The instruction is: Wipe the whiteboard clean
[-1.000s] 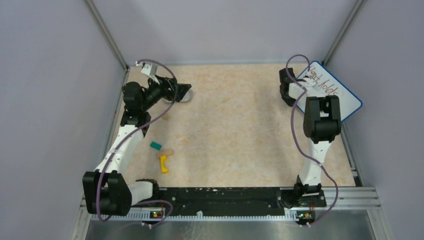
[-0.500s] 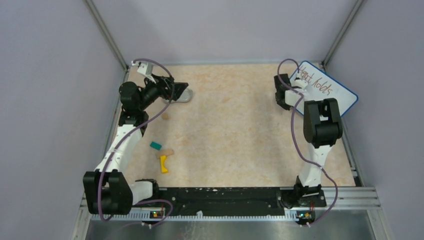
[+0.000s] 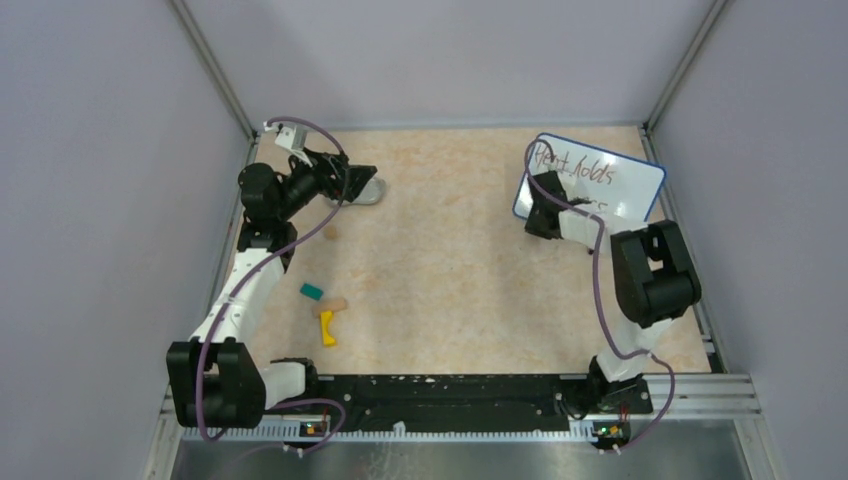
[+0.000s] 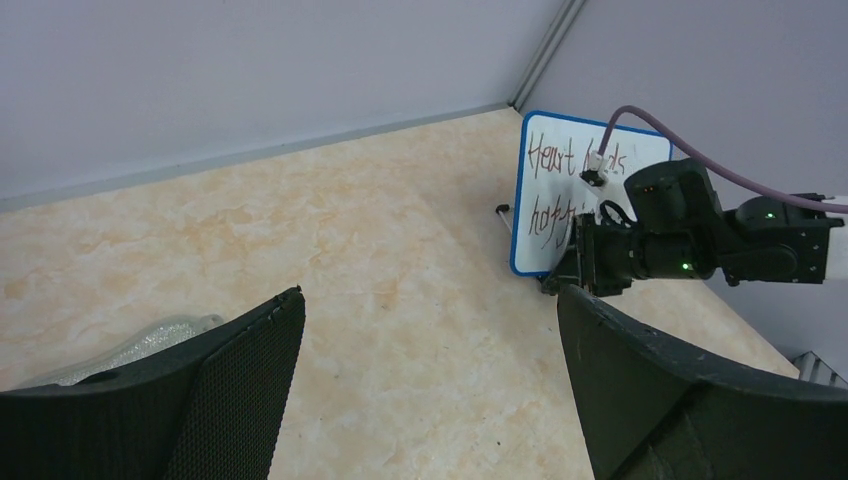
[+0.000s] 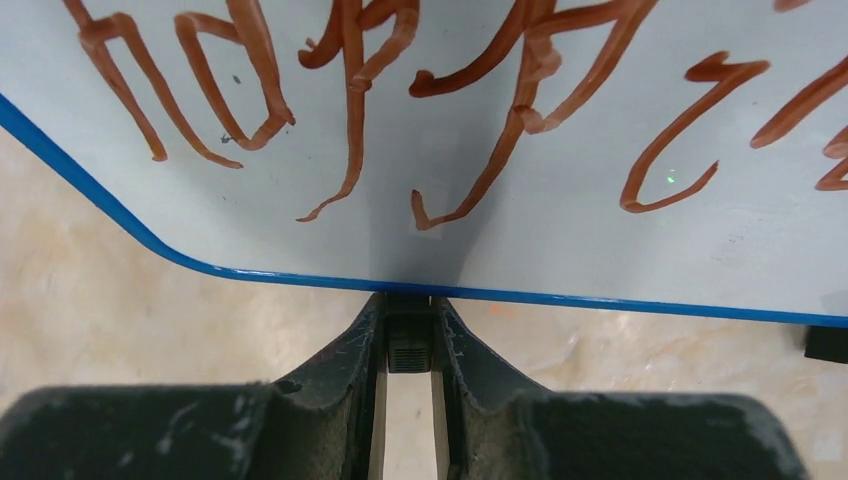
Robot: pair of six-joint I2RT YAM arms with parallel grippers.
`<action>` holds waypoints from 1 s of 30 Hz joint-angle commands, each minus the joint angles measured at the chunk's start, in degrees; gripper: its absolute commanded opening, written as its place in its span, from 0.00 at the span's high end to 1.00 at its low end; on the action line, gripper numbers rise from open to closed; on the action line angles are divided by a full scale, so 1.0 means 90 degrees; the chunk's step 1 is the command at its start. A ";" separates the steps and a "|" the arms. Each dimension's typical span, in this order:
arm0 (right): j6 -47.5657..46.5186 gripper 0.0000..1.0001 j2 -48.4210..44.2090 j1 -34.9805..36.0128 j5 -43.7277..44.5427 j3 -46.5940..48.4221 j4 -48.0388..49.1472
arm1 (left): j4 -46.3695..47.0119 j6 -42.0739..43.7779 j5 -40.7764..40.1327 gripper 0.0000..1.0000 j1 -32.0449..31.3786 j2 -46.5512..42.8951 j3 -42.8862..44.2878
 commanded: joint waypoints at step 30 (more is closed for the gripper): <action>-0.1921 0.60 -0.3673 0.1464 -0.1470 -0.2392 0.0292 | 0.0273 0.0181 -0.0002 0.01 -0.0021 -0.0397 0.0025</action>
